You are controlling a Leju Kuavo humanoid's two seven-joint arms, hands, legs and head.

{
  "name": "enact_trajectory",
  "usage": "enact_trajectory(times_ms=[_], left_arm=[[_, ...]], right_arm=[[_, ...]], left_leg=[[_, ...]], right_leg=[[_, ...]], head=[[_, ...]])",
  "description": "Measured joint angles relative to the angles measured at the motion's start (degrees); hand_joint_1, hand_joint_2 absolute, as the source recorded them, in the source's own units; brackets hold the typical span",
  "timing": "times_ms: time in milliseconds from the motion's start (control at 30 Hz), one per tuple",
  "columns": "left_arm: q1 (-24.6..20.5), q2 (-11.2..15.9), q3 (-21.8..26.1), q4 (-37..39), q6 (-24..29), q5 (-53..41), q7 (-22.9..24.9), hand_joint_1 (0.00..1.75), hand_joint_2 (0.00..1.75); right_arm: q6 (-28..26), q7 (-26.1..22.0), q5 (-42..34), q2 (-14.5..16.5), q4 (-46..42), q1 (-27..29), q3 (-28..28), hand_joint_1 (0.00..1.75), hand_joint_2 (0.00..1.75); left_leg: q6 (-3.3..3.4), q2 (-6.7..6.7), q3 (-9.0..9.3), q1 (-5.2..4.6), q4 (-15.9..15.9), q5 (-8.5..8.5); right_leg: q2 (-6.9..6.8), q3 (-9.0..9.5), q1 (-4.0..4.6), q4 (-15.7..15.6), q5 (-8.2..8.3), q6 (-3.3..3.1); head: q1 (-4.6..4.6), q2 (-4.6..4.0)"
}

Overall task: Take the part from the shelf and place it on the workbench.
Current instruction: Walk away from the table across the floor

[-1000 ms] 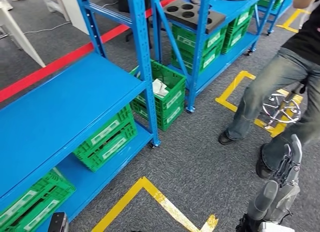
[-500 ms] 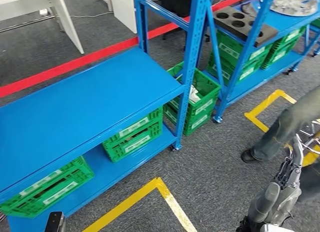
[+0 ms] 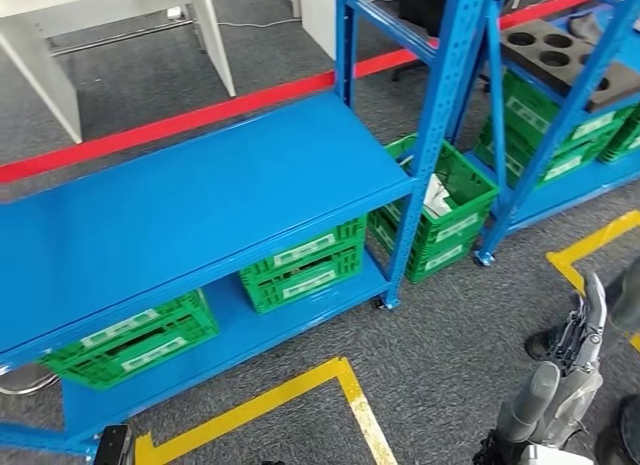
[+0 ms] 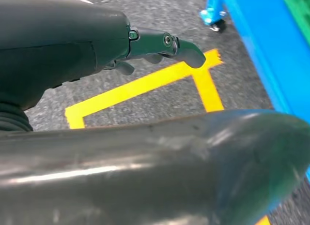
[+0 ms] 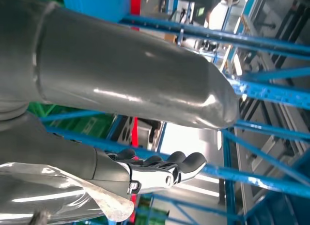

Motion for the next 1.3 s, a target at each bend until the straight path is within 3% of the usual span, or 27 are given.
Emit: enact_trajectory(times_ms=[33, 100, 167, 233, 267, 333, 400, 433, 467, 500, 533, 600, 633, 700, 767, 833, 900, 967, 1000, 1067, 1133, 1200, 1267, 1300], left_arm=[[0.1, 0.0, 0.0, 0.0, 0.0, 0.0, 0.0, 0.00, 0.00], [0.0, 0.2, 0.0, 0.0, 0.0, 0.0, 0.0, 0.00, 0.00], [-0.1, 0.3, 0.0, 0.0, 0.0, 0.0, 0.0, 0.00, 0.00], [0.0, 0.3, 0.0, 0.0, 0.1, 0.0, -0.1, 0.00, 0.00], [0.1, 0.3, 0.0, 0.0, 0.1, 0.0, -0.1, 0.00, 0.00], [0.1, 0.3, 0.0, 0.0, 0.1, 0.0, -0.1, 0.00, 0.00], [-0.1, 0.3, 0.0, 0.0, 0.1, 0.0, -0.1, 0.00, 0.00], [-0.1, 0.3, 0.0, 0.0, 0.1, 0.0, -0.1, 0.00, 0.00], [-0.1, 0.3, 0.0, 0.0, 0.1, 0.0, -0.1, 0.00, 0.00], [-0.1, 0.3, 0.0, 0.0, 0.1, 0.0, -0.1, 0.00, 0.00], [-0.1, 0.3, 0.0, 0.0, 0.1, 0.0, -0.1, 0.00, 0.00], [-0.1, 0.3, 0.0, 0.0, 0.1, 0.0, -0.1, 0.00, 0.00], [-0.1, 0.2, 0.0, 0.0, 0.0, 0.0, -0.1, 0.00, 0.00], [-0.1, 0.3, 0.0, 0.0, -0.1, 0.0, -0.1, 0.00, 0.00], [0.2, 0.4, 0.0, 0.0, -0.2, 0.0, -0.1, 0.00, 0.00], [0.2, 0.4, 0.0, 0.0, -0.2, 0.0, -0.1, 0.00, 0.00], [0.0, 0.4, 0.0, 0.0, -0.2, 0.0, -0.1, 0.00, 0.00], [0.0, 0.4, 0.0, 0.0, -0.2, 0.0, -0.1, 0.00, 0.00], [0.1, 0.4, 0.0, 0.0, -0.2, 0.0, -0.1, 0.00, 0.00], [0.2, 0.4, 0.0, 0.0, -0.1, 0.0, -0.1, 0.00, 0.00], [0.1, 0.4, 0.0, 0.0, -0.1, 0.0, -0.1, 0.00, 0.00], [0.0, 0.4, 0.0, 0.0, -0.1, 0.0, -0.1, 0.00, 0.00], [0.2, 0.4, 0.0, 0.0, -0.1, -0.1, -0.1, 0.00, 0.00], [0.3, 0.4, 0.0, 0.0, -0.1, -0.1, -0.1, 0.00, 0.00]], right_arm=[[0.0, 0.0, 0.0, 0.0, 0.0, 0.0, 0.0, 0.00, 0.00], [0.0, 0.0, 0.0, 0.0, 0.0, -0.1, 0.0, 0.00, 0.00], [0.0, -0.1, 0.0, 0.0, 0.0, -0.1, 0.0, 0.00, 0.00], [0.0, -0.1, 0.0, 0.0, 0.0, -0.3, 0.0, 0.00, 0.00], [0.0, -0.1, 0.0, 0.0, 0.0, -0.4, 0.0, 0.00, 0.00], [0.0, -0.1, 0.0, 0.0, 0.0, -0.5, 0.0, 0.00, 0.00], [0.0, -0.1, 0.0, 0.0, 0.0, -0.5, -0.1, 0.00, 0.00], [0.0, -0.1, -0.1, 0.0, 0.0, -0.4, -0.1, 0.00, 0.00], [0.0, -0.1, -0.1, 0.0, 0.0, -0.4, -0.1, 0.00, 0.00], [0.0, -0.1, -0.1, 0.0, 0.0, -0.4, -0.1, 0.00, 0.00], [0.0, -0.1, -0.1, 0.0, 0.0, -0.3, -0.1, 0.00, 0.00], [0.0, -0.1, -0.1, 0.0, 0.0, -0.3, -0.1, 0.00, 0.00], [0.0, -0.1, -0.1, -0.1, 0.0, -0.3, -0.2, 0.00, 0.00], [-0.1, -0.2, -0.1, -0.1, 0.0, -0.2, -0.2, 0.00, 0.00], [-0.1, -0.2, -0.1, -0.1, 0.0, -0.1, -0.2, 0.00, 0.00], [-0.1, -0.2, -0.1, -0.1, 0.0, -0.1, -0.3, 0.00, 0.00], [-0.1, -0.3, -0.2, -0.1, 0.0, 0.1, -0.3, 0.00, 0.00], [-0.1, -0.3, -0.2, -0.1, 0.0, 0.2, -0.3, 0.00, 0.00], [-0.1, -0.3, -0.2, -0.1, 0.0, 0.2, -0.4, 0.00, 0.00], [-0.1, -0.3, -0.2, -0.1, 0.0, 0.1, -0.4, 0.00, 0.00], [-0.1, -0.3, -0.2, -0.1, 0.0, 0.1, -0.4, 0.00, 0.00], [-0.1, -0.3, -0.2, -0.1, 0.0, 0.1, -0.4, 0.00, 0.00], [-0.1, -0.5, -0.4, -0.1, 0.0, 0.1, -0.4, 0.00, 0.00], [-0.1, -0.5, -0.6, -0.1, 0.0, 0.0, -0.4, 0.00, 0.00]], left_leg=[[0.12, 0.36, 1.46, 0.00, -2.9, 1.96], [0.62, 2.54, 5.44, -0.38, -10.8, 5.40], [1.22, 4.16, 7.31, -0.89, -14.8, 6.13], [1.79, 3.41, 7.27, -1.02, -15.2, 5.89], [2.12, 2.81, 7.36, -0.91, -15.4, 6.00], [2.83, 1.66, 7.64, -0.51, -16.0, 6.30], [3.24, 0.45, 7.66, -0.32, -16.1, 6.36], [3.32, -0.25, 7.66, -0.32, -16.1, 6.33], [3.36, -0.96, 7.71, -0.33, -16.1, 6.30], [3.35, -1.72, 7.79, -0.34, -16.0, 6.26], [3.28, -2.55, 7.91, -0.33, -16.0, 6.21], [2.93, -4.15, 7.98, -0.35, -15.7, 5.99], [2.66, -4.87, 7.85, -0.35, -15.5, 5.89], [1.97, -6.08, 7.41, -0.24, -15.4, 5.97], [1.28, -6.82, 7.15, -0.10, -15.4, 6.08], [0.64, -4.71, 6.13, -0.27, -13.0, 4.56], [0.10, -1.39, 2.96, -0.21, -6.2, 1.07], [-0.25, -0.20, -0.14, 0.05, 0.1, -1.09], [-0.31, -0.04, -0.43, 0.13, 0.6, -0.62], [-0.10, 0.77, 2.29, 0.13, -4.8, 3.05], [0.55, 3.19, 6.09, -0.33, -12.3, 5.89], [1.27, 4.45, 7.31, -0.84, -15.1, 6.13], [1.95, 3.51, 7.27, -0.79, -15.6, 6.23], [2.31, 3.07, 7.39, -0.62, -15.8, 6.34]], right_leg=[[-0.72, 0.28, 0.01, 0.0, -0.19, 0.08], [-1.99, 0.87, 0.17, 0.0, -0.71, 0.48], [-3.08, 1.20, 0.47, 0.0, -1.14, 1.10], [-4.20, 1.57, 0.61, -0.2, -1.34, 1.74], [-3.96, 1.64, 0.57, -0.1, -1.64, 2.06], [-1.40, 0.33, 0.44, 2.7, -3.59, 2.51], [1.58, -3.63, 0.34, 10.1, -6.92, 2.67], [2.15, -5.80, 0.35, 13.9, -8.05, 2.73], [2.35, -7.29, 0.35, 16.0, -8.13, 2.74], [2.47, -7.82, 0.35, 16.1, -7.06, 2.72], [2.72, -7.18, 0.34, 13.7, -4.87, 2.63], [4.87, -4.21, 0.13, 5.8, -0.39, 2.26], [6.05, -2.86, 0.02, 2.8, 0.79, 2.05], [7.10, -1.76, 0.00, 0.7, 0.92, 1.64], [5.88, -1.38, -0.05, 0.4, 1.09, 1.12], [4.32, -0.92, -0.27, 0.0, 1.14, 0.46], [2.55, -0.59, -0.19, -0.1, 0.93, -0.01], [0.86, -0.43, -0.07, -0.1, 0.70, -0.15], [0.12, -0.31, -0.06, -0.1, 0.56, -0.12], [-1.28, 0.20, -0.04, -0.1, 0.20, 0.09], [-2.53, 0.67, 0.18, -0.1, -0.28, 0.54], [-3.68, 0.99, 0.49, -0.2, -0.64, 1.10], [-4.37, 1.37, 0.55, -0.5, -0.88, 1.75], [-3.55, 1.33, 0.48, -0.2, -1.33, 2.06]], head=[[0.00, 0.00], [-0.03, 0.00], [0.02, 0.00], [0.14, 0.00], [0.24, 0.00], [0.46, 0.01], [0.67, 0.01], [0.72, 0.00], [0.70, 0.00], [0.70, 0.01], [0.72, 0.01], [0.72, 0.01], [0.68, 0.01], [0.63, 0.01], [0.63, 0.01], [0.21, 0.01], [-0.21, 0.00], [-0.24, 0.00], [-0.25, 0.00], [-0.26, 0.00], [-0.26, 0.01], [-0.14, 0.01], [-0.03, 0.01], [0.03, 0.01]])
